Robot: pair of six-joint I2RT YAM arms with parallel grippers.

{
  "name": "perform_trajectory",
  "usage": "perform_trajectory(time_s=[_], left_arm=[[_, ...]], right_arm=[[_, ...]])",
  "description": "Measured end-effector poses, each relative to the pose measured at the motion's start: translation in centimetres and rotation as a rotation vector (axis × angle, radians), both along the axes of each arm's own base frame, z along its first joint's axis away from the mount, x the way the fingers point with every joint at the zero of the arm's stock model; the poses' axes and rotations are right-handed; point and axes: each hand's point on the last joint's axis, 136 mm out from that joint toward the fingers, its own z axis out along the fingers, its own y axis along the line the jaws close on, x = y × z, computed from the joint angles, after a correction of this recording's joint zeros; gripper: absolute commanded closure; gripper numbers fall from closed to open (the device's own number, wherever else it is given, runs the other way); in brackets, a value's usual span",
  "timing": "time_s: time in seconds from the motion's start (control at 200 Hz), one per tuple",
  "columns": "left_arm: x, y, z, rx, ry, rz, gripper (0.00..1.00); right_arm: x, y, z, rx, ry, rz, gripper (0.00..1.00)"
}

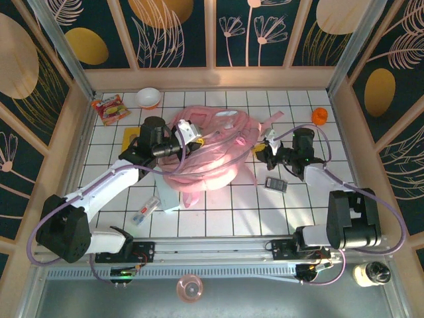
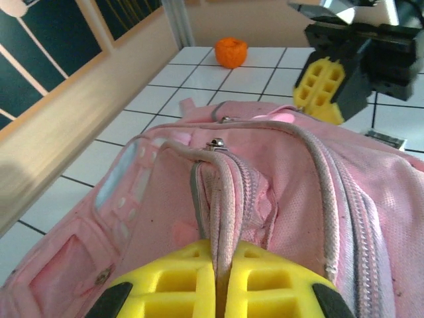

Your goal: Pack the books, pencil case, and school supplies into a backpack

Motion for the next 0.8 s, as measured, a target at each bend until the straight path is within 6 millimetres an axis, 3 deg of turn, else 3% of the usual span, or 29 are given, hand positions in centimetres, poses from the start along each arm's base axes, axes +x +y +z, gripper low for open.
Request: perform_trajectory(time_s=[0.165, 0.505, 0.801], left_arm=[[1.1, 0.3, 0.7, -0.027, -0.01, 0.078, 1.0], [2.3, 0.7, 0.0, -0.024, -0.019, 0.219, 1.0], [3.5, -2.0, -2.0, -0.012, 0.02, 0.336, 1.0]], right_arm=[[-0.9, 0.3, 1.2, 0.018, 0.048, -0.02, 1.0], [-3.6, 4.2, 2.8, 0.013, 0.134, 0.037, 1.0], [-7.4, 7.8, 3.6, 0.063, 0.303, 0.078, 1.0]])
